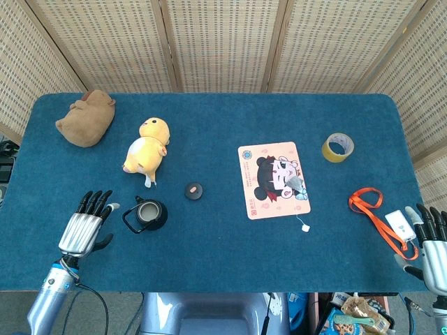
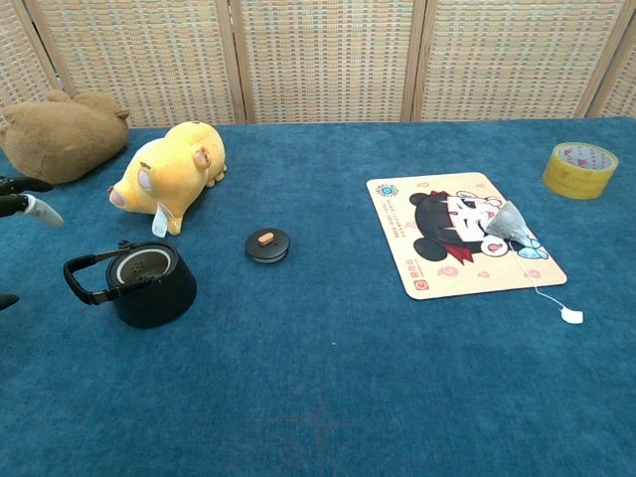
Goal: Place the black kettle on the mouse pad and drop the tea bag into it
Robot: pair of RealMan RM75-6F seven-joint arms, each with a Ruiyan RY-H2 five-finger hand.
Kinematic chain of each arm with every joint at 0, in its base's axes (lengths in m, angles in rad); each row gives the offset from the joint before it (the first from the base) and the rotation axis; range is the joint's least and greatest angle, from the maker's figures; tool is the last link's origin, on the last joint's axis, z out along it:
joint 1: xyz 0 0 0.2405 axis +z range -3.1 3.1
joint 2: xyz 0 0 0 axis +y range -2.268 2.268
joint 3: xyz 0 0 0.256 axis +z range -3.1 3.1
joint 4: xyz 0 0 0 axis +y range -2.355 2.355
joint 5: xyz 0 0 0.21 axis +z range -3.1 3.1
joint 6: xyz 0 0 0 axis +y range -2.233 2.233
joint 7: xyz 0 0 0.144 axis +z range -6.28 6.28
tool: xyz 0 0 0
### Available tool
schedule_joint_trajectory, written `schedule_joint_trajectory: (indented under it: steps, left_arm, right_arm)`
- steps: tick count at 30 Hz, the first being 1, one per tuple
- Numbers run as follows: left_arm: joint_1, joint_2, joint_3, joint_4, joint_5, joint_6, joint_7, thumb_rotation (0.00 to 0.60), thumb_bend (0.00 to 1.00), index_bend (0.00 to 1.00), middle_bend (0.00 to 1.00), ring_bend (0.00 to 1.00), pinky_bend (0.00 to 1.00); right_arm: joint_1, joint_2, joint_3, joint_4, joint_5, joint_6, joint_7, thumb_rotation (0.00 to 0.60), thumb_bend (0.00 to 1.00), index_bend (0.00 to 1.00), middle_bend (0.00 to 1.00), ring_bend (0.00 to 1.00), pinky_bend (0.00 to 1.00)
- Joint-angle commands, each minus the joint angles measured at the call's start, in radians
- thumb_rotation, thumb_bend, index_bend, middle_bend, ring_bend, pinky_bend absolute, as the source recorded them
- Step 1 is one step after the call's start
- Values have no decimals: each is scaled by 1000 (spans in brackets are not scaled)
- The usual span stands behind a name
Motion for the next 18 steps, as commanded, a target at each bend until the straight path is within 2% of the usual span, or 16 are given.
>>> schedule_joint_trajectory:
  steps: [1,18]
  left_arm:
    - [-17,-29,-3,30,-8,-16,-8,600,296,225,62,0,0]
    - [-72,-122,-20,110,-30,-41,-23,600,296,225,62,0,0]
  right_arm:
    - [-5,2,0,-4,0,8,-3,600,181,114,152,44,90]
    - [-25,8,1,-6,-2,33,5,600,181,114,152,45,92]
